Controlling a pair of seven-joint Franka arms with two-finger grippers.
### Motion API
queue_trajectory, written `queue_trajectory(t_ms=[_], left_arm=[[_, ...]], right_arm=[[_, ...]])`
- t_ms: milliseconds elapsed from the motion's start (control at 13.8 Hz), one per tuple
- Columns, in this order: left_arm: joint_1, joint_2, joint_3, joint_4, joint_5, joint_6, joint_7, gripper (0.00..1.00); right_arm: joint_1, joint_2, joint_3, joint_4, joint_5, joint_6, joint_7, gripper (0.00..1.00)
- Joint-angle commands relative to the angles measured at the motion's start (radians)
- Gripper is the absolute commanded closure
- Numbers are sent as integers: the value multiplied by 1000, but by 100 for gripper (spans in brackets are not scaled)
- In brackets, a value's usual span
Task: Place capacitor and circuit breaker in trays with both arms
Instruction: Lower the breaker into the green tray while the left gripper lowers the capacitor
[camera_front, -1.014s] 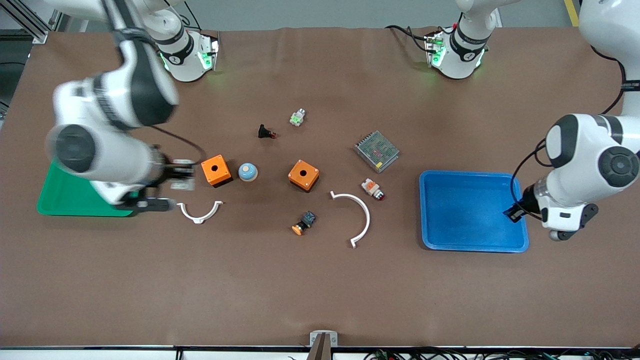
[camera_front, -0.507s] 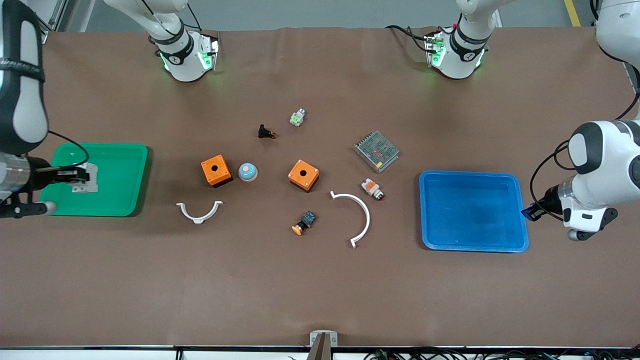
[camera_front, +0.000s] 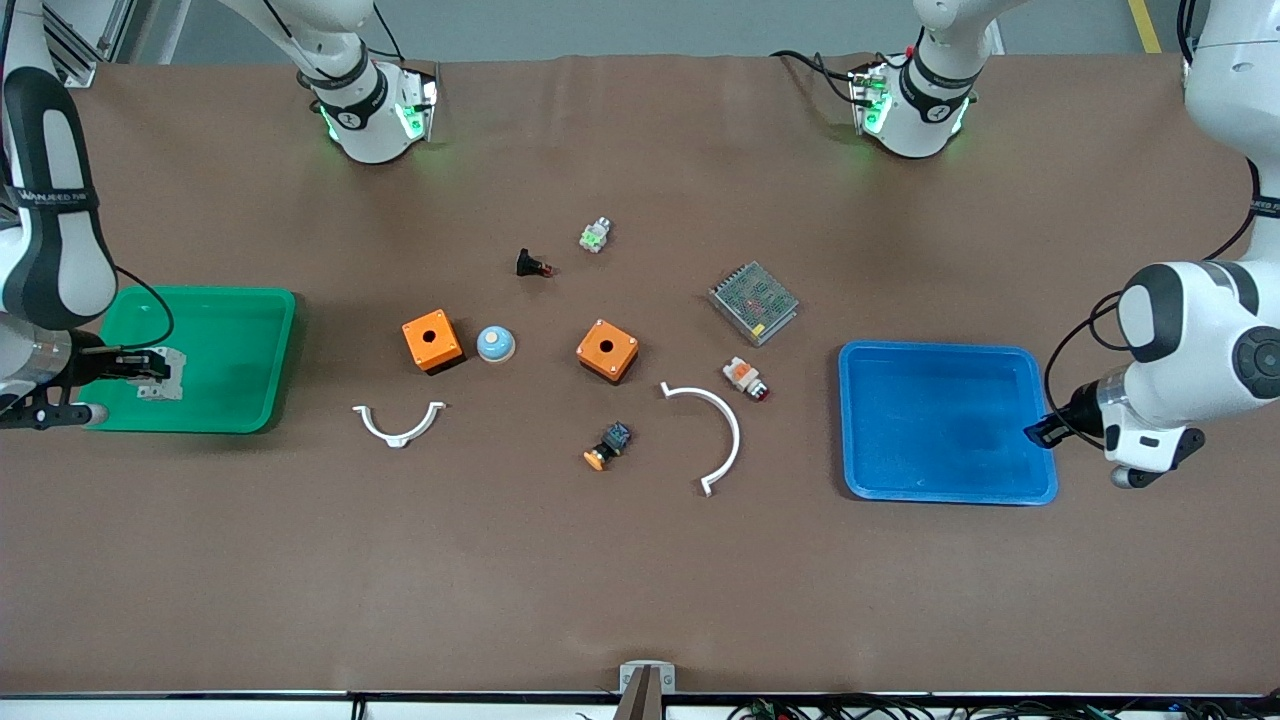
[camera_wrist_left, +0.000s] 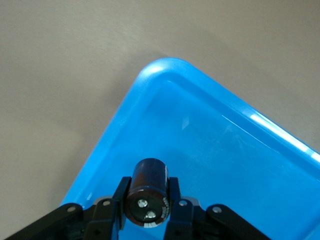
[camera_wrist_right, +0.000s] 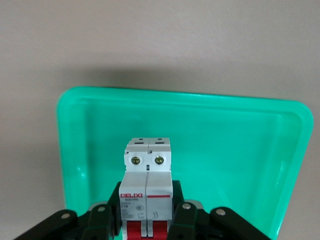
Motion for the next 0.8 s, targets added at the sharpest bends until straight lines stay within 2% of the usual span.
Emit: queue_trajectory(t_ms=[0,145,362,507,580,652,725], left_arm=[[-42,-14,-6,-37,18,39,-44,100],[-78,-3,-3,-60,19,90,-97,100],[-78,39,-3,-74,19,151,-98,99],[-76,49,-3,-93,21,151,-94,91],[-79,53,0,-93,21,151,-91,83],[-81,61,-2,-90,36,150,-91,64],[-81,67,-2,-88,62,150,-91,38]], right_arm=[[-63,20,22,-4,-34,31,-31,77],[-80,43,22,-7,-34,67,-33,77],[-91,75,22,-7,-34,98,-33,77],[-91,80,24,-22,-34,101,-31,76],[-91,80,22,-33,-34,112,-31,76],[-92,79,22,-45,-34,117,-31,76],[-97,80,22,-48,-34,115,-31,76]])
